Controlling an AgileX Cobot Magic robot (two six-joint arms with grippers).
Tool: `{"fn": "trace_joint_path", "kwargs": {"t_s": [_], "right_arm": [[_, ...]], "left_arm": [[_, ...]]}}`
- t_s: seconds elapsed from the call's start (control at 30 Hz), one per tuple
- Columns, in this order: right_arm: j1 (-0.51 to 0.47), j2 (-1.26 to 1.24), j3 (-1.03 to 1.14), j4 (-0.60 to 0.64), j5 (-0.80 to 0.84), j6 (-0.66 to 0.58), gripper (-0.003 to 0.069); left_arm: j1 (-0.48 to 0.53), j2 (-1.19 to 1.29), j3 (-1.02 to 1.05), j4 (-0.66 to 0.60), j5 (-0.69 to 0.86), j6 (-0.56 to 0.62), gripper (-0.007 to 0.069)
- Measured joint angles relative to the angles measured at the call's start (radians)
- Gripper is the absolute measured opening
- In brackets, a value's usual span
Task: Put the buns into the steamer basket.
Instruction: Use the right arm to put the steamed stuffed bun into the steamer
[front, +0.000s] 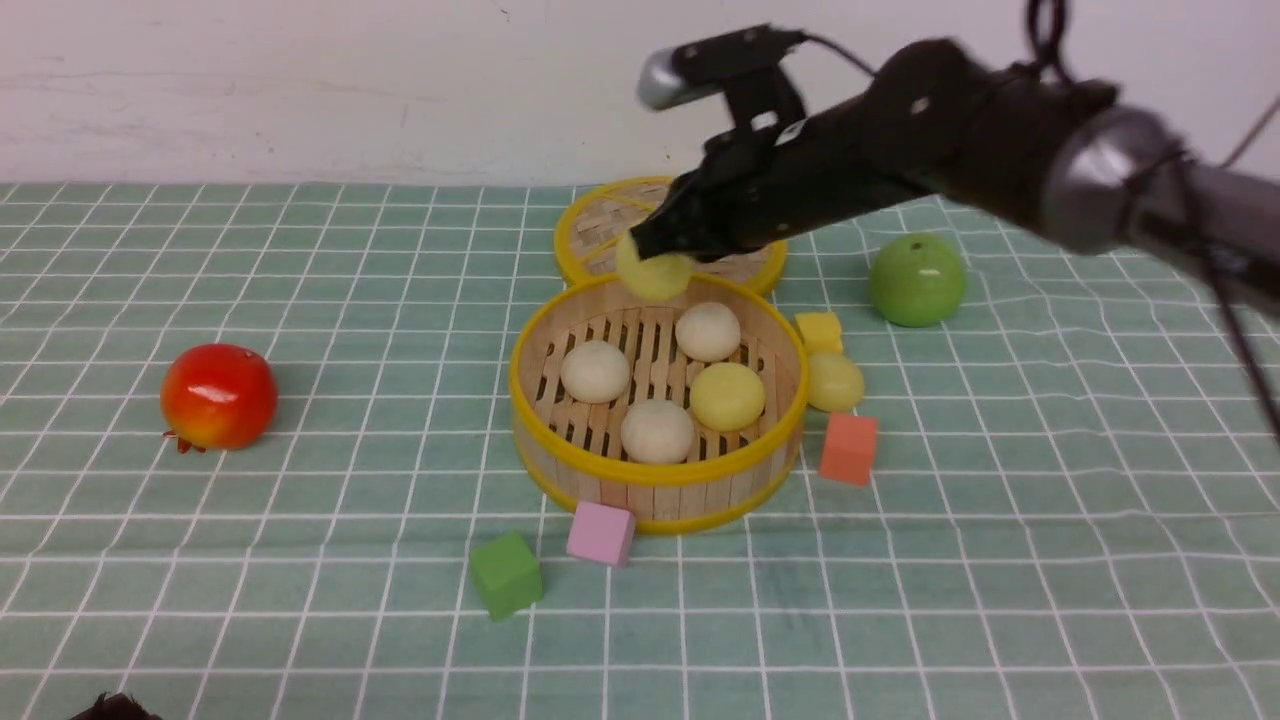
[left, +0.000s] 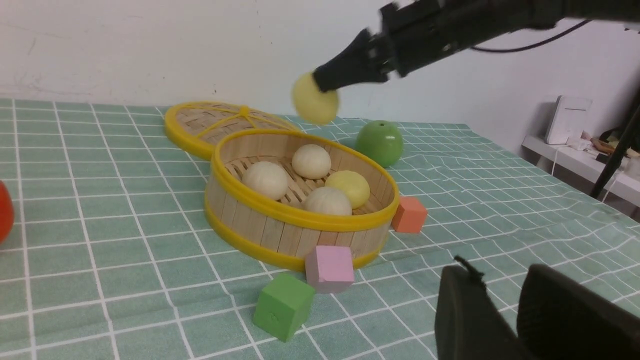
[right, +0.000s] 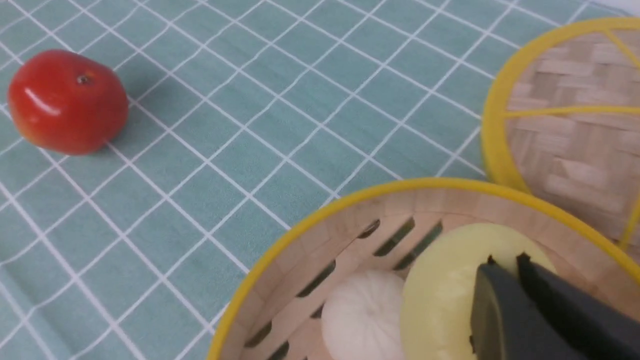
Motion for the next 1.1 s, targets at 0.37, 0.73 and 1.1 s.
{"fn": "trace_joint_path", "kwargs": {"t_s": [0.37,0.73,1.1], "right_arm": [[0.000,0.185,-0.132,0.000,-0.044,-0.002,0.0010],[0.000,0.198,-0.133,-0.051,-0.066,-0.028,0.0020],[0.000,0.198,-0.133,-0.078,-0.078,-0.030,0.0279]], "left_arm": [[0.000,0.000,0.000,0.000,0.000,0.000,0.0176],[0.000,0.000,0.000,0.000,0.000,0.000,0.0176],[0.000,0.000,0.000,0.000,0.000,0.000,0.0176]]}}
